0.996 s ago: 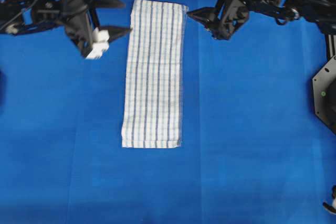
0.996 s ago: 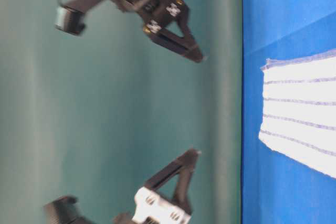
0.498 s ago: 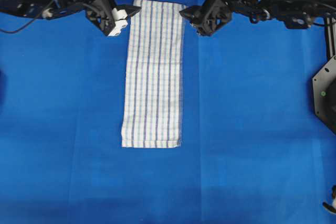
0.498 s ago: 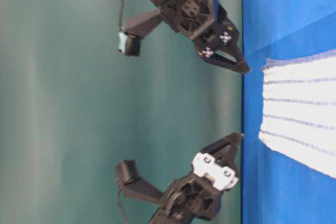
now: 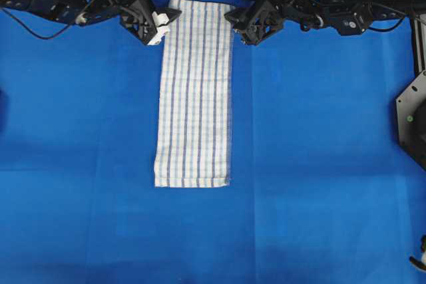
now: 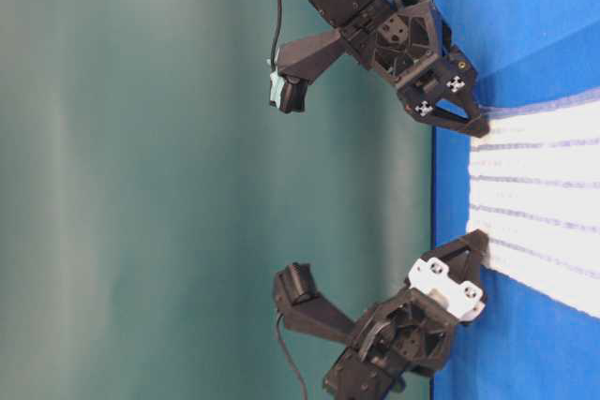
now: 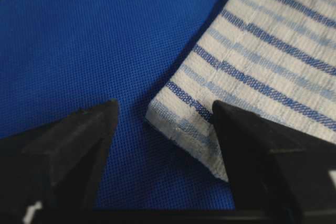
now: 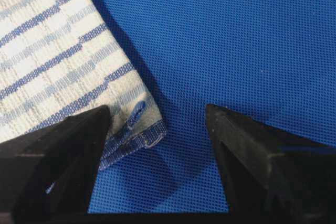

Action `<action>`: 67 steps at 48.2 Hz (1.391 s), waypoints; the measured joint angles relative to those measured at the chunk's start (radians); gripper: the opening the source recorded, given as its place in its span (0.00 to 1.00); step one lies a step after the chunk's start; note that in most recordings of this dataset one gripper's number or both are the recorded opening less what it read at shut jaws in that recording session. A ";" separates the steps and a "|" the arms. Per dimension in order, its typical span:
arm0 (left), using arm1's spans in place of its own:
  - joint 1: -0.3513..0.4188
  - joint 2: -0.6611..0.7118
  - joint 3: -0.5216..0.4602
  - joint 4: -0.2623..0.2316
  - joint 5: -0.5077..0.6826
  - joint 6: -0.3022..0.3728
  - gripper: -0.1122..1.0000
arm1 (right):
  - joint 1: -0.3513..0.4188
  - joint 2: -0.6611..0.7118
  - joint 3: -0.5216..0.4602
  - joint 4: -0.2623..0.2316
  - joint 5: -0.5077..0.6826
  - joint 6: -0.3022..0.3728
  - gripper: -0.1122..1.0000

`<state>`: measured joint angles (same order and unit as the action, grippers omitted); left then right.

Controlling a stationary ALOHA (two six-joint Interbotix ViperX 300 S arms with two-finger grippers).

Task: Fold the blue towel.
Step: 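Move both grippers to the strip's top corners and grasp them, then fold the top end down toward the bottom end with both grippers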

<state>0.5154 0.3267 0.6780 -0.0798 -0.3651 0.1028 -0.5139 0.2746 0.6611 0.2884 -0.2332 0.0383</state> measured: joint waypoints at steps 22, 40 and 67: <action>-0.025 0.017 -0.018 0.003 -0.009 0.018 0.15 | 0.021 0.003 -0.003 0.000 -0.002 -0.009 0.21; -0.025 0.015 -0.020 0.003 -0.006 0.026 0.15 | 0.023 0.002 -0.018 -0.005 0.003 -0.015 0.20; -0.080 -0.233 0.110 0.003 0.008 0.038 0.15 | 0.101 -0.173 0.018 -0.011 0.058 -0.012 0.20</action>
<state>0.4357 0.0936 0.7885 -0.0767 -0.3574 0.1411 -0.4126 0.1012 0.6796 0.2777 -0.1749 0.0261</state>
